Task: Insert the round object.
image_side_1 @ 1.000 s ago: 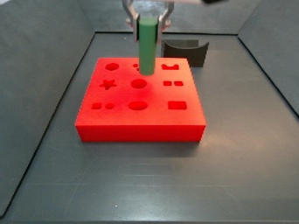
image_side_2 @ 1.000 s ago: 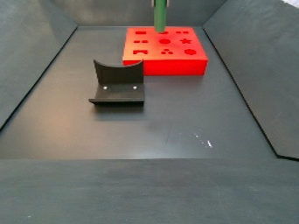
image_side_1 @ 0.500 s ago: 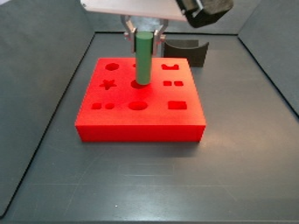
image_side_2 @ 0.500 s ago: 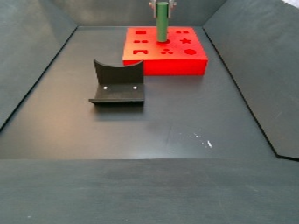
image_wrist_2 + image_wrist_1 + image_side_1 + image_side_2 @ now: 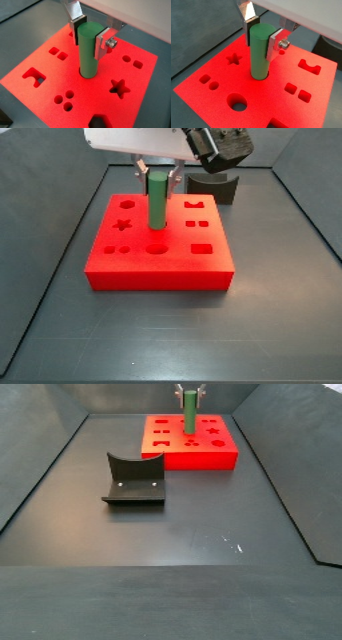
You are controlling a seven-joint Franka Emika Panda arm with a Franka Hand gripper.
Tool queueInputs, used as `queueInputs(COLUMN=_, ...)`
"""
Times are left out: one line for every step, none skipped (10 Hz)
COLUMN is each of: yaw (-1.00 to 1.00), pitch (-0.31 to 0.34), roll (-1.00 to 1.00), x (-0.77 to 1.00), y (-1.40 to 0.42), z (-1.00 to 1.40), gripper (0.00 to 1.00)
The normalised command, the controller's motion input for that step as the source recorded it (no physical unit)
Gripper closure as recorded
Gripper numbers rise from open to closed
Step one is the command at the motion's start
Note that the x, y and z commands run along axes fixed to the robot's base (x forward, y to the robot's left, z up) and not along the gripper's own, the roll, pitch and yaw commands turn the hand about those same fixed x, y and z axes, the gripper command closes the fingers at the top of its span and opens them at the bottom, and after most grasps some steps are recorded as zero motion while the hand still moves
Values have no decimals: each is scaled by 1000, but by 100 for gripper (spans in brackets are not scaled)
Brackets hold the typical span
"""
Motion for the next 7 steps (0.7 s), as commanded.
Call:
queueInputs(yaw=0, pitch=0, roll=-24, x=0, y=6, z=-360, gripper=100)
queueInputs(yaw=0, pitch=0, roll=0, x=3, y=-43, z=0, gripper=100)
queueInputs(yaw=-51, pitch=-114, roll=-19, x=0, y=-51, z=-751, gripper=100)
queueInputs(yaw=0, pitch=-146, roll=-57, x=0, y=0, z=-886, gripper=100)
queueInputs(yaw=0, pitch=-146, roll=-66, x=0, y=0, z=-877, gripper=100)
queueInputs(yaw=0, pitch=-136, roll=-63, x=0, y=0, z=-757, gripper=100)
queueInputs(yaw=0, pitch=-136, roll=-76, x=0, y=0, z=-700, gripper=100)
